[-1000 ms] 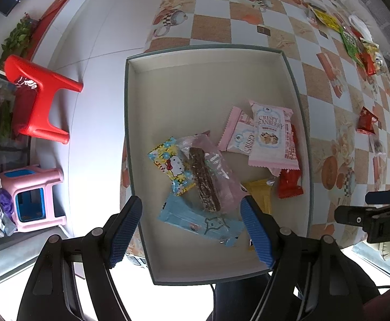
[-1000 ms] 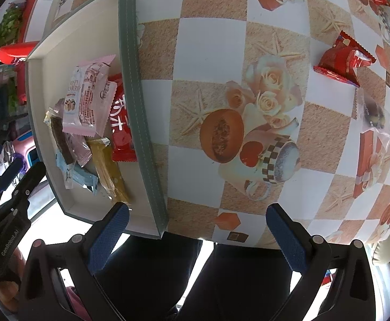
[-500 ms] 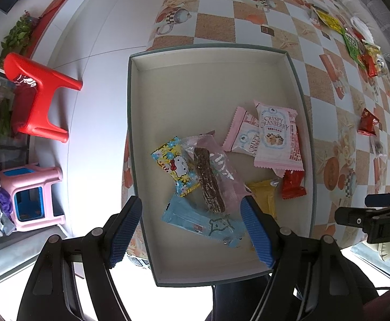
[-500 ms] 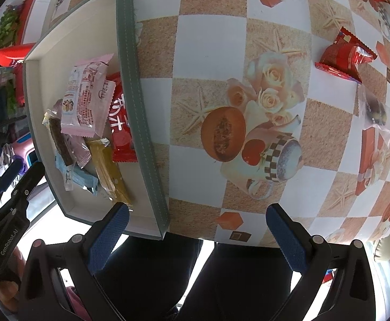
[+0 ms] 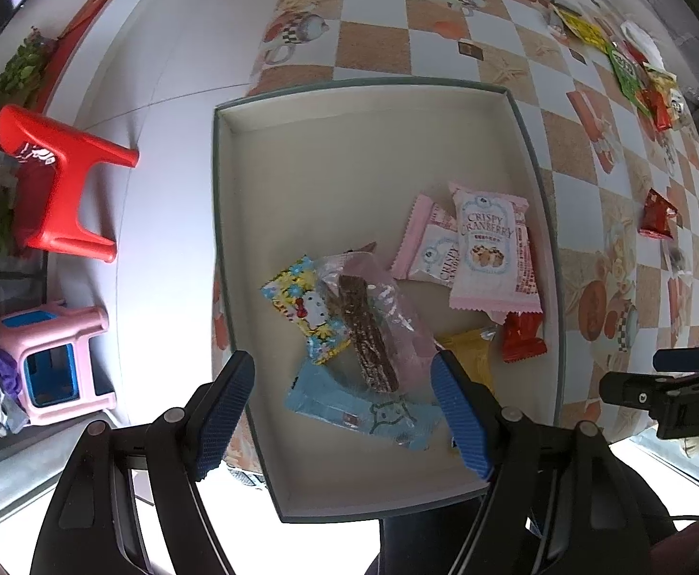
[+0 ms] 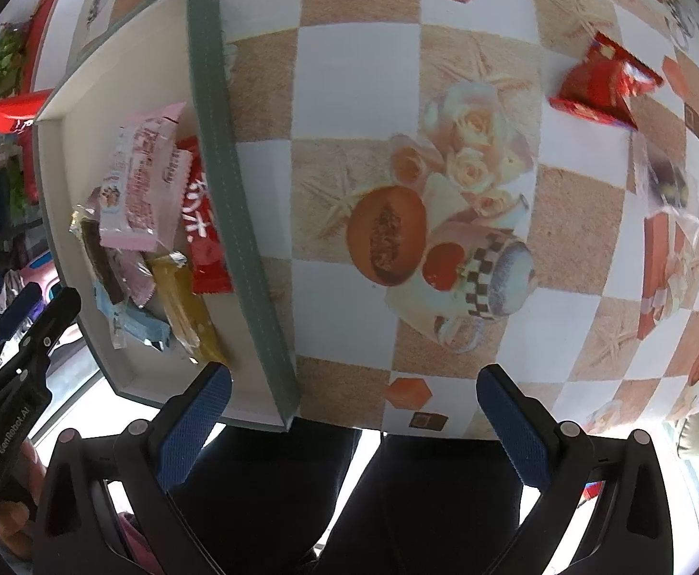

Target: Organize snacks

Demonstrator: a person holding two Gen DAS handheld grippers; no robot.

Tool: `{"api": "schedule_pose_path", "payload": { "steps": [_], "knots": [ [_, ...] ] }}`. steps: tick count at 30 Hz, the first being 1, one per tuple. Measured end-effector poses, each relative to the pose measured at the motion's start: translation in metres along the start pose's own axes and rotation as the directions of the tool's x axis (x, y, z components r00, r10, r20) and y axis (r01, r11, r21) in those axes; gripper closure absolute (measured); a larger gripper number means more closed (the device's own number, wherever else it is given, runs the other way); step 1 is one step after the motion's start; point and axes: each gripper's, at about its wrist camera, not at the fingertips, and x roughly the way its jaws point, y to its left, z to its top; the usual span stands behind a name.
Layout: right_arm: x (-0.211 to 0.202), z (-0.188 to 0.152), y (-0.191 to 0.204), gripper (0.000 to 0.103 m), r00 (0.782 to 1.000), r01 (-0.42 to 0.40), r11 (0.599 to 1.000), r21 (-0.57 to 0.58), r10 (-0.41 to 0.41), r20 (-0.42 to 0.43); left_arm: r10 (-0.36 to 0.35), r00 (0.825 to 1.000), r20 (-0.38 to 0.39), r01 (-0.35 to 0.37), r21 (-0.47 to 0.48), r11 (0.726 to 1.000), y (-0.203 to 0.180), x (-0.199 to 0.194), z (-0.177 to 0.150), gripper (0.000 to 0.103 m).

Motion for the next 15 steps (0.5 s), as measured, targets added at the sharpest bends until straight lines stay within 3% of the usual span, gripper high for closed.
{"api": "schedule_pose_path", "payload": {
  "steps": [8,15],
  "knots": [
    [0.013,-0.033,-0.053,0.000,1.000,-0.006,0.991,0.137,0.008,-0.010,-0.038,0.999,-0.026,0.040,0.084,0.996,-0.038,0.013,0.002,0.024],
    [0.006,-0.071,-0.125,0.000,0.997,-0.051,0.942,0.331,0.028,0.073,-0.124,0.992,-0.005,0.122,0.208,0.970,-0.099,0.006,0.010,0.024]
  ]
}}
